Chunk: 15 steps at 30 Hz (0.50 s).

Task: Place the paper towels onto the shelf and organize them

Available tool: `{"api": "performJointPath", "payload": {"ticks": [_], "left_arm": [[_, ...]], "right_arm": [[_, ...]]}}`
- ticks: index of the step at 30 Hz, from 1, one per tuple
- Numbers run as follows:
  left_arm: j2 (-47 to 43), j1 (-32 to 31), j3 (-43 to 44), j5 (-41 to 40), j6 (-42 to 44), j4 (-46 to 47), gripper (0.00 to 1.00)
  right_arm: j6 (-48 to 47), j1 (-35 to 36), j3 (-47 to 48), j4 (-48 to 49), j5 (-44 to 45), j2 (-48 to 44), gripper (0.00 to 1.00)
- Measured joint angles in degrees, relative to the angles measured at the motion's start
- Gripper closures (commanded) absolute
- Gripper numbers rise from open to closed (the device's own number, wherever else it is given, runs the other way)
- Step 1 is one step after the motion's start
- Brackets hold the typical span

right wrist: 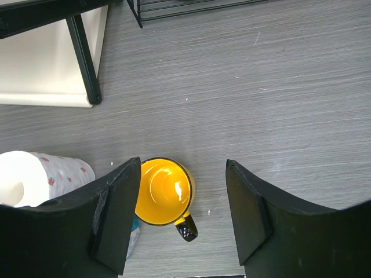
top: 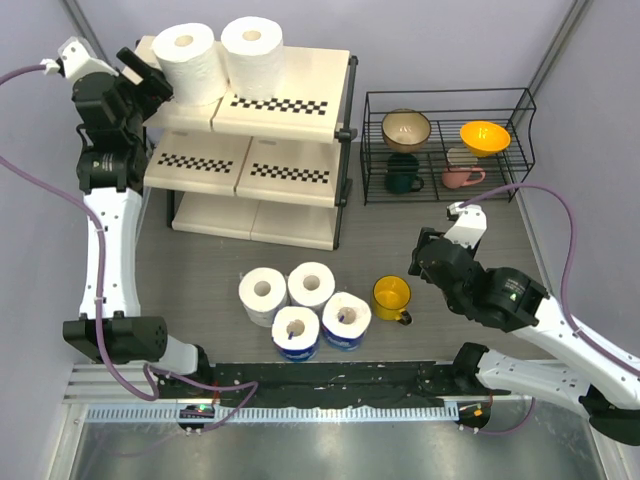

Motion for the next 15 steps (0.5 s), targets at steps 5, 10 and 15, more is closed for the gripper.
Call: {"api": "performJointPath", "payload": {"ticks": [5, 10, 15], "left_arm": [[0.52, -2.01, 0.2, -0.2, 0.26, 0.96, 0.12], [1.31, -2.58, 0.96, -0.44, 0.5, 1.01, 0.12], [1.44, -2.58, 1.07, -0.66, 0.72, 1.03, 0.11]], "right_arm": [[0.02, -0.02, -0.11, -0.02, -0.02, -0.37, 0.35], [0.04, -0.02, -0.15, -0.07, 0.0, -0.87, 0.35], [0.07, -0.26, -0.2, -0.09, 0.02, -1.01, 0.35]]}}
